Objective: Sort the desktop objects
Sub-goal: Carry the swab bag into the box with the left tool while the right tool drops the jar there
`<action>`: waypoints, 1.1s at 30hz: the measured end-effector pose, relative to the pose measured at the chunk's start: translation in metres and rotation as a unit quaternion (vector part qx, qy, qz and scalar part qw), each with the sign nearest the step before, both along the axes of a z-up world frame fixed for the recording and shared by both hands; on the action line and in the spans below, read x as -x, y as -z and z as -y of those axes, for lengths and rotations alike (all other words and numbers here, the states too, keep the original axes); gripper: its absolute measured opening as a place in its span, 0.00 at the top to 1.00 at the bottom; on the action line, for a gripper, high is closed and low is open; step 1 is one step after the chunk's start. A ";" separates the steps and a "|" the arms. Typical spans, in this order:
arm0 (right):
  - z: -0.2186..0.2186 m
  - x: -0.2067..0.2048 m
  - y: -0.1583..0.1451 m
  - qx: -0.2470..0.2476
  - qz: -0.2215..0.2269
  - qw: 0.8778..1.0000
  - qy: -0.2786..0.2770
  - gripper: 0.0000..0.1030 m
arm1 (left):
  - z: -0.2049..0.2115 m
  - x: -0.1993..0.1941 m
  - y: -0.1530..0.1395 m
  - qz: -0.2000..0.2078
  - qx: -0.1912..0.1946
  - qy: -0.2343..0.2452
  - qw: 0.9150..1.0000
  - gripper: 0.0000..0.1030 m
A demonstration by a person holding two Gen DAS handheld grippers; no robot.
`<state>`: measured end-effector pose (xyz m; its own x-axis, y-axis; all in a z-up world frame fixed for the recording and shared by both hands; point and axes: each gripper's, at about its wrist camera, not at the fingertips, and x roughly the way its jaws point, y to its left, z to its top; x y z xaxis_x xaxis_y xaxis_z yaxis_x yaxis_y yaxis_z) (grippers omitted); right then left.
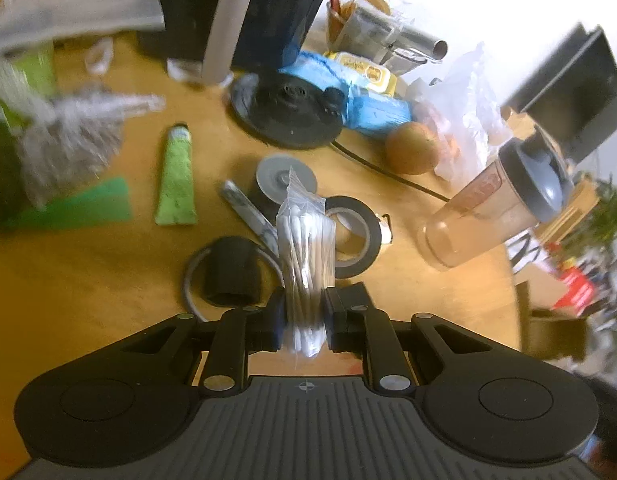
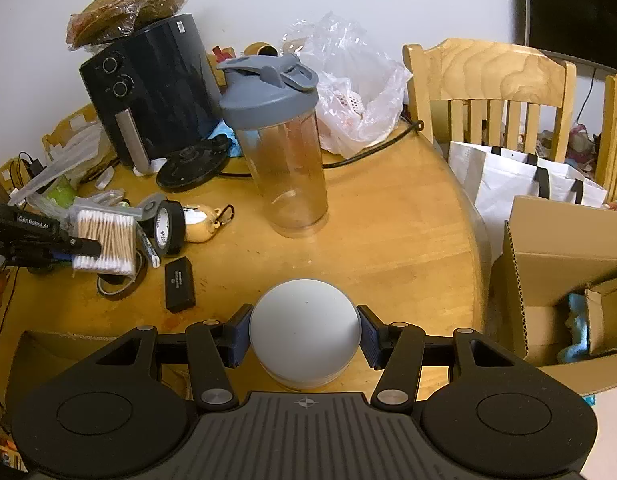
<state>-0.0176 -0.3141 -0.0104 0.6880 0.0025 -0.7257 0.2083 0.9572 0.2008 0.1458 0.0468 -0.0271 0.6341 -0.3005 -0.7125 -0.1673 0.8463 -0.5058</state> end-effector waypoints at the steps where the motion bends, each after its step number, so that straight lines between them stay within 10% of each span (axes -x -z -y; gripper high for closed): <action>1: -0.001 0.000 -0.001 -0.001 0.001 1.000 -0.003 0.45 | 0.000 0.004 -0.004 0.004 -0.007 0.001 1.000 0.81; 33: -0.053 -0.019 -0.031 -0.040 0.033 0.989 -0.141 0.45 | -0.002 0.121 -0.051 -0.013 -0.061 0.019 0.998 0.81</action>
